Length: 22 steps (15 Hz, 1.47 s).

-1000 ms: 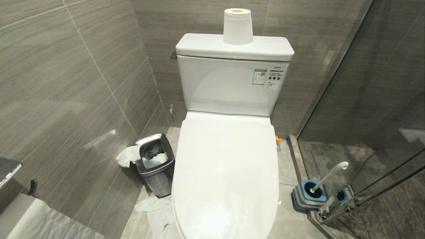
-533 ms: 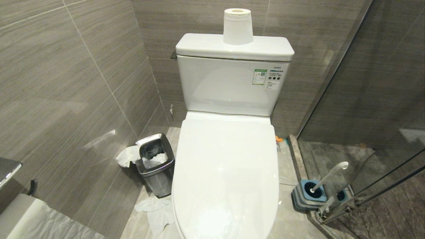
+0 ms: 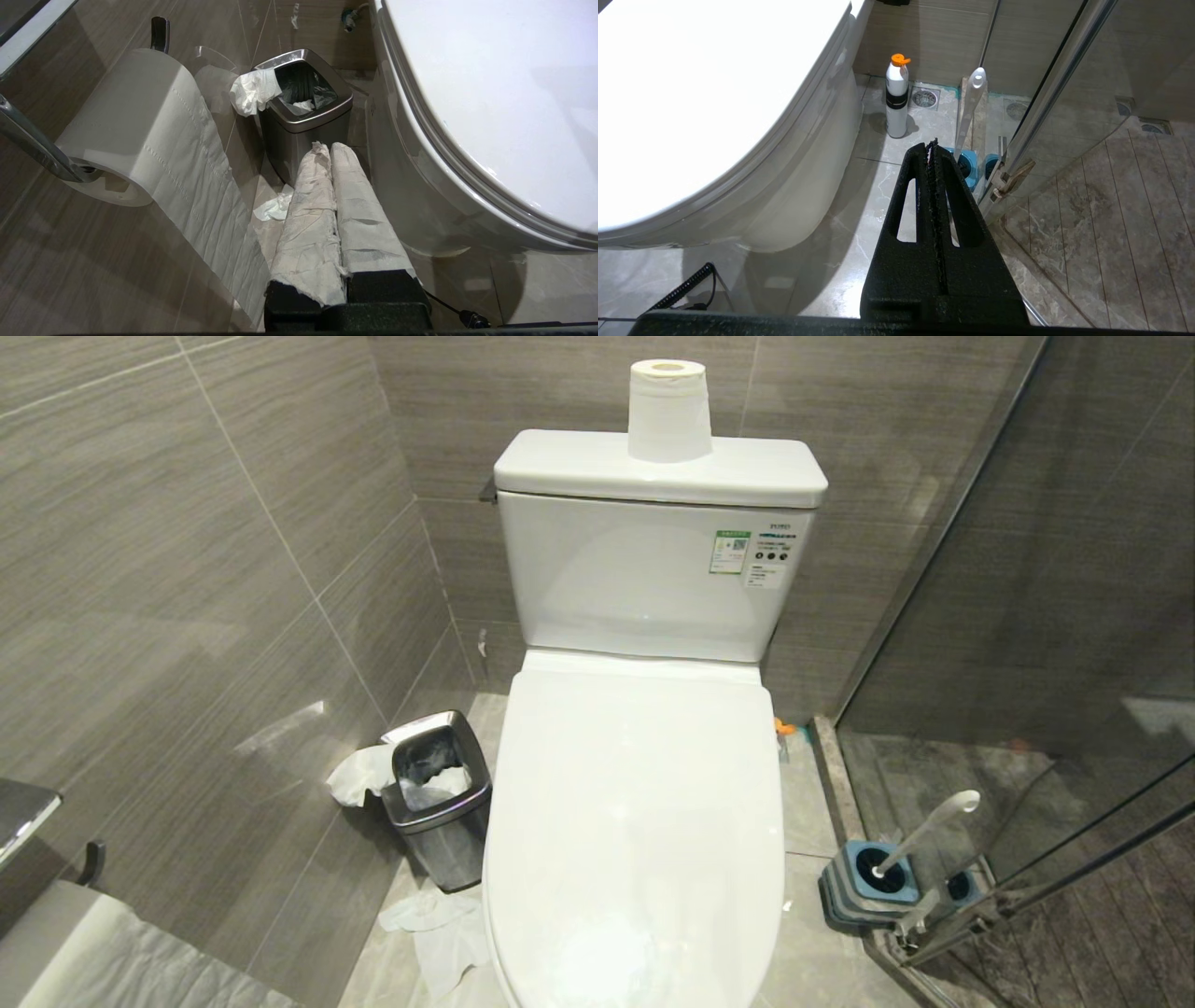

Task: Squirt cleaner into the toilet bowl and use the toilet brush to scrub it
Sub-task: Use the left hand to lift the toilet lid slightly

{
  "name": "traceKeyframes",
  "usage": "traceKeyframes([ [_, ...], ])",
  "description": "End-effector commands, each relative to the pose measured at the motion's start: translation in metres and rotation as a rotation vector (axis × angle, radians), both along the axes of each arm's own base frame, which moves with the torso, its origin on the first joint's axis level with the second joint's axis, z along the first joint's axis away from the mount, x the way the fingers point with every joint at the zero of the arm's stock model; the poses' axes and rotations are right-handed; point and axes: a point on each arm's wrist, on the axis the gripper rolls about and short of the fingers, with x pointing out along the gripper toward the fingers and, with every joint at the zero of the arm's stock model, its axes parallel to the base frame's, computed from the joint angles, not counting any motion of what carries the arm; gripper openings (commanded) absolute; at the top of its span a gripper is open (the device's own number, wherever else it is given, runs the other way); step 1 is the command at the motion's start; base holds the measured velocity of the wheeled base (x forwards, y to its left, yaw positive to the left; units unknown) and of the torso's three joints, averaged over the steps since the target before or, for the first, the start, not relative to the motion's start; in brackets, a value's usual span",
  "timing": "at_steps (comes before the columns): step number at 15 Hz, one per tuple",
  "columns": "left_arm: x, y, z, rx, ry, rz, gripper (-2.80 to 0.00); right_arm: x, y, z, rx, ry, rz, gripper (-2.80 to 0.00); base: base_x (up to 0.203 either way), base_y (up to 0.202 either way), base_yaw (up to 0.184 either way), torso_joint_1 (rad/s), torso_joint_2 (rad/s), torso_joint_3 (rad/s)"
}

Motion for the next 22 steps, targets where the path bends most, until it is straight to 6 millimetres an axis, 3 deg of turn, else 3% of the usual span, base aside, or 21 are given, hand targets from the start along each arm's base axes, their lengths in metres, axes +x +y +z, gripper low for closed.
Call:
traceKeyframes([
  [1, 0.0001, 0.0000, -0.0005, 0.000, 0.002, 0.000, -2.80, 0.0001, 0.0000, -0.0003, 0.000, 0.002, 0.001, -2.80, 0.000, 0.000, 0.000, 0.000, 0.00, 0.000],
  [22, 0.0001, 0.0000, -0.0004, 0.000, 0.001, 0.000, -2.80, 0.0001, 0.0000, -0.0003, 0.000, 0.002, 0.000, -2.80, 0.000, 0.000, 0.000, 0.000, 0.00, 0.000],
])
